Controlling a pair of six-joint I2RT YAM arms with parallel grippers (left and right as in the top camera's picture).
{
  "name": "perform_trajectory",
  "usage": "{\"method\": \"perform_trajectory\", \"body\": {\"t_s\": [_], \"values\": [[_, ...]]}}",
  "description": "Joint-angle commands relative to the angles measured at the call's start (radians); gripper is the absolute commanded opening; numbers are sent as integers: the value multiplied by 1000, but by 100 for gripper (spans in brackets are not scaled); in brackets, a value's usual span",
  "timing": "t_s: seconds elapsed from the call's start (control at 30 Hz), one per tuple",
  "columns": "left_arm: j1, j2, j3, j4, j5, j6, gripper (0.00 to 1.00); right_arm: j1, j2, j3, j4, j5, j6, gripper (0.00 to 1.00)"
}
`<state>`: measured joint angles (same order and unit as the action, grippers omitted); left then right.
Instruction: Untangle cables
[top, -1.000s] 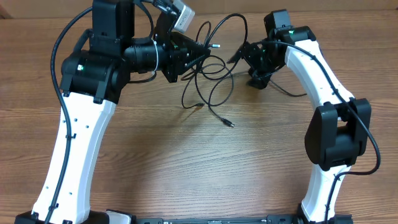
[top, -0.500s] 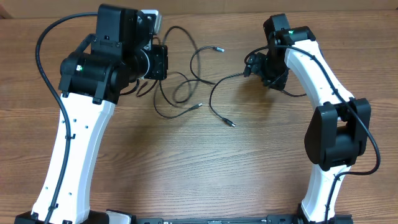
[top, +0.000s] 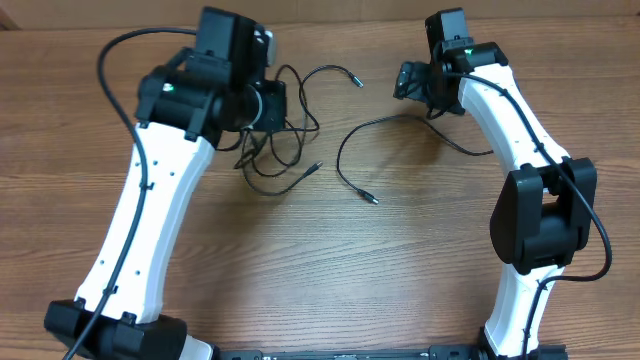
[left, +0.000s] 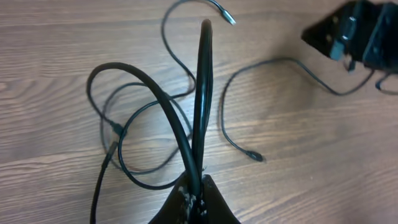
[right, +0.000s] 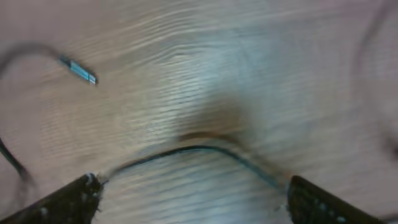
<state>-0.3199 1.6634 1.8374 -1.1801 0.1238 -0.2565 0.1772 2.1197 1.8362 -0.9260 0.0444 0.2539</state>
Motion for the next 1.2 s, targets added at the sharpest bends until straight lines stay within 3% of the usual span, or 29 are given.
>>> {"method": "perform_trajectory", "body": {"t_s": [0.0, 0.17, 0.33, 0.73, 0.87, 1.17], "values": [[-24, 5, 20, 3, 6, -13, 4, -6, 6, -16, -14, 15, -487, 99], [-27, 5, 20, 0, 2, -13, 4, -37, 8, -56, -75, -29, -819, 100], [-27, 5, 20, -1, 3, -13, 4, -74, 26, -125, -58, -136, -937, 100], [-27, 5, 20, -23, 6, -13, 4, -138, 37, -277, 122, -136, -936, 92], [-27, 5, 20, -23, 7, -13, 4, -145, 37, -282, 125, -136, -906, 80], [-27, 5, 20, -28, 7, -13, 4, -145, 37, -282, 27, -136, -640, 44]]}}
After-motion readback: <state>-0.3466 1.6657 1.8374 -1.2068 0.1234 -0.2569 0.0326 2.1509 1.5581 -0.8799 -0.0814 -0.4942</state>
